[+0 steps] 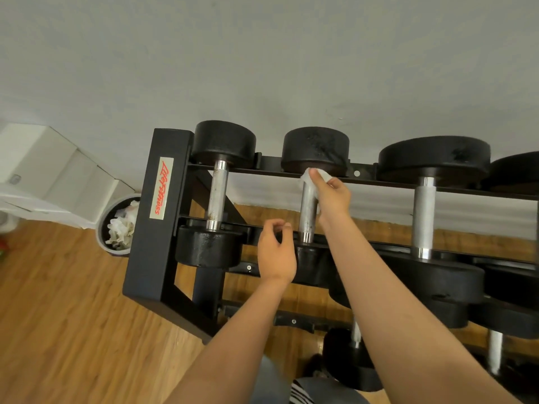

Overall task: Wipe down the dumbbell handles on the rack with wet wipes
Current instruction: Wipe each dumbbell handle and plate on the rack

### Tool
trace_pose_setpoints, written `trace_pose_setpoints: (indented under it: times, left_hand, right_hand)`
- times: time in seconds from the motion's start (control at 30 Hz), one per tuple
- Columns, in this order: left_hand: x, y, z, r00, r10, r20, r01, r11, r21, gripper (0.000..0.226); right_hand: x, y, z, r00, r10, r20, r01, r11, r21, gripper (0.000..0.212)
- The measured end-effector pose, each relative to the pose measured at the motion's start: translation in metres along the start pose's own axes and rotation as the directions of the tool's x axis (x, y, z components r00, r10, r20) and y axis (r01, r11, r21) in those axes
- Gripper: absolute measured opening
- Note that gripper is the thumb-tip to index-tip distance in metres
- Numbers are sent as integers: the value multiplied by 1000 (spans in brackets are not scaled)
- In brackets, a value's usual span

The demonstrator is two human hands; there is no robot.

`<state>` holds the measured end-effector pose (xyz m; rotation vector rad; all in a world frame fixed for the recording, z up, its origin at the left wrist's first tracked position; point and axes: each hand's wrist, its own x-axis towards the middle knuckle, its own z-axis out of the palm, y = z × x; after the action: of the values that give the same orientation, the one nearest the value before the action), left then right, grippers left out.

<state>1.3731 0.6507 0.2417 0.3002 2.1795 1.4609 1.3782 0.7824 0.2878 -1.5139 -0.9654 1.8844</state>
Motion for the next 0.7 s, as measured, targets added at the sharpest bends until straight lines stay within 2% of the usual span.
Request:
trace_pose_setpoints:
  times: [0.1,0.23,0.37,0.53,0.7]
  left_hand:
    - [1,-2,0,1000,-4,9,4,1000,2,15]
    - [1,-3,-1,1000,-20,2,20,1000,3,15]
    - [3,-3,-1,1000,-23,0,23,1000,-8,14]
    - [1,-1,0,1000,-27,-6,27,1000,-4,15]
    - [2,-3,1,1000,-27,-1,27,999,-17,15]
  right_hand:
    - [-1,9,-4,1000,13,-24,-11,996,86,15]
    - [7,3,-7,999,37,33,-38,999,36,16]
    - [8,12,-16,999,-16,45,16,1000,14,5]
    - [7,3,-13,990,-8,143,21,996,-92,14]
    - [4,1,-26,981,-8,196,50,976,-210,10]
